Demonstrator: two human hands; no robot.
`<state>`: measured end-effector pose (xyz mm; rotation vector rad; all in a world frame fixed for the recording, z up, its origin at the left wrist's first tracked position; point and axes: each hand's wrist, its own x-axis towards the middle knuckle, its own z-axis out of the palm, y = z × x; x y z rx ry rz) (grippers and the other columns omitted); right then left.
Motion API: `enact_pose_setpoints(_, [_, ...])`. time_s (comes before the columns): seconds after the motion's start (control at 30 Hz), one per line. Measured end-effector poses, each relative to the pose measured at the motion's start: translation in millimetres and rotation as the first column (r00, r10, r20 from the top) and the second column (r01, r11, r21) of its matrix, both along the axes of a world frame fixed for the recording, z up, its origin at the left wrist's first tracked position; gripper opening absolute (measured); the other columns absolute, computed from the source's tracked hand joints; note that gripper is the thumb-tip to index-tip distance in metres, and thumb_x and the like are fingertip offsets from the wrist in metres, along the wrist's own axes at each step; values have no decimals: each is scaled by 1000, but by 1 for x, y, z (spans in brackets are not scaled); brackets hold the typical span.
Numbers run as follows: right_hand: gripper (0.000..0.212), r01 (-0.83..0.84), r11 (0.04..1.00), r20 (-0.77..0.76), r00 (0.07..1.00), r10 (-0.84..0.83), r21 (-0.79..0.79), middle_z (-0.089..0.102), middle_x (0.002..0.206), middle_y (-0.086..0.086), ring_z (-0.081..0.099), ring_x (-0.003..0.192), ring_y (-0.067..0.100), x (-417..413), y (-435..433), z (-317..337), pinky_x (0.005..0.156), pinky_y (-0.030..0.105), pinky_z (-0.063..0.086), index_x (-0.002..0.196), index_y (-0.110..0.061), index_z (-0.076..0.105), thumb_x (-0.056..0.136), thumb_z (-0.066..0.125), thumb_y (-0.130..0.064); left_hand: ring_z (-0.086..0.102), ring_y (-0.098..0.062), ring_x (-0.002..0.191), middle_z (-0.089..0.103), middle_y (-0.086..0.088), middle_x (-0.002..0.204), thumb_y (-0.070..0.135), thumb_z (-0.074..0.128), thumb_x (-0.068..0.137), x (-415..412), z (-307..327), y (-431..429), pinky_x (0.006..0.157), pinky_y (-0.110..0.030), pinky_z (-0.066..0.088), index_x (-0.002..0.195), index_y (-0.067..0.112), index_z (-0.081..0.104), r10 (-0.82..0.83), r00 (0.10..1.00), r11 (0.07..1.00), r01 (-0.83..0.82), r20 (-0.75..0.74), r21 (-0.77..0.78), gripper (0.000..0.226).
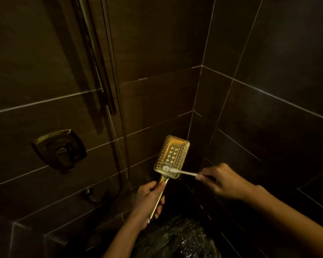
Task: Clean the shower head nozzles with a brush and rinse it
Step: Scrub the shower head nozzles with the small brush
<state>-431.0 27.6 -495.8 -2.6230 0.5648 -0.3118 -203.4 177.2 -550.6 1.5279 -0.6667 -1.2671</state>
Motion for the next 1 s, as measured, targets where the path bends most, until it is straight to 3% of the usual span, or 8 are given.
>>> enact_pose_setpoints(0.07, [19, 12, 1000, 8, 1000, -12, -10, 61, 69, -9, 60, 61, 10, -1, -1, -1, 53, 26, 48, 93, -30, 66, 105, 52, -36, 44, -19, 37, 57, -7, 59, 37, 61, 96, 0, 0, 0, 38, -19, 32, 85, 16, 63, 0, 1000, 1000, 0, -15, 1, 23])
enact_pose_setpoints(0.2, [18, 249, 967, 190, 953, -237, -45, 60, 64, -12, 63, 62, 9, -7, -14, 7, 49, 15, 41, 89, -44, 59, 102, 53, -34, 43, -18, 35, 56, -6, 58, 35, 60, 97, -3, 0, 3, 36, -18, 31, 86, 15, 62, 0, 999, 1000, 0, -39, 5, 23])
enact_pose_setpoints(0.37, [27, -4, 999, -5, 1000, 4, -33, 64, 70, -6, 61, 61, 8, -4, 3, -5, 55, 26, 47, 93, -25, 68, 105, 49, -39, 43, -16, 37, 57, -5, 60, 38, 61, 96, -3, 2, 6, 37, -20, 32, 88, 14, 62, 7, 998, 1000, -5, -68, 23, 25])
enact_pose_setpoints(0.43, [30, 42, 999, 21, 999, -41, -28, 64, 70, -6, 61, 61, 10, -5, 2, -3, 54, 26, 48, 92, -26, 68, 104, 46, -43, 43, -16, 37, 57, -5, 60, 38, 61, 96, -3, 3, 8, 38, -20, 32, 91, 11, 62, 7, 998, 1000, -6, -64, 26, 27])
enact_pose_setpoints(0.53, [22, 246, 969, 178, 954, -243, 4, 59, 62, -9, 61, 58, 12, -11, -9, 6, 48, 20, 42, 83, -42, 59, 102, 49, -40, 43, -17, 36, 56, -5, 59, 38, 62, 96, -5, 5, 10, 38, -21, 31, 90, 11, 61, 11, 998, 1000, -9, -69, 27, 27])
enact_pose_setpoints(0.73, [18, 7, 1000, 20, 1000, -7, 5, 60, 67, -12, 60, 60, 5, -10, 9, -10, 53, 19, 44, 91, -36, 64, 105, 52, -38, 43, -17, 38, 56, -5, 59, 36, 60, 97, -5, 7, 8, 37, -21, 31, 91, 11, 60, 7, 997, 999, -5, -80, 32, 26])
enact_pose_setpoints(0.87, [24, 291, 956, 192, 937, -291, 32, 62, 65, -8, 63, 60, 12, -12, 1, -4, 50, 29, 49, 90, -36, 65, 102, 46, -46, 42, -17, 37, 56, -5, 58, 35, 61, 97, -8, 6, 7, 37, -20, 30, 91, 11, 60, 15, 996, 999, -12, -88, 38, 25])
enact_pose_setpoints(1.0, [16, 64, 998, 73, 995, -65, 17, 63, 68, -10, 62, 60, 9, -10, 10, -7, 53, 23, 47, 93, -37, 65, 104, 53, -36, 41, -17, 36, 55, -5, 58, 36, 61, 96, -8, 5, 8, 38, -20, 30, 91, 11, 59, 23, 995, 999, -20, -100, 40, 25])
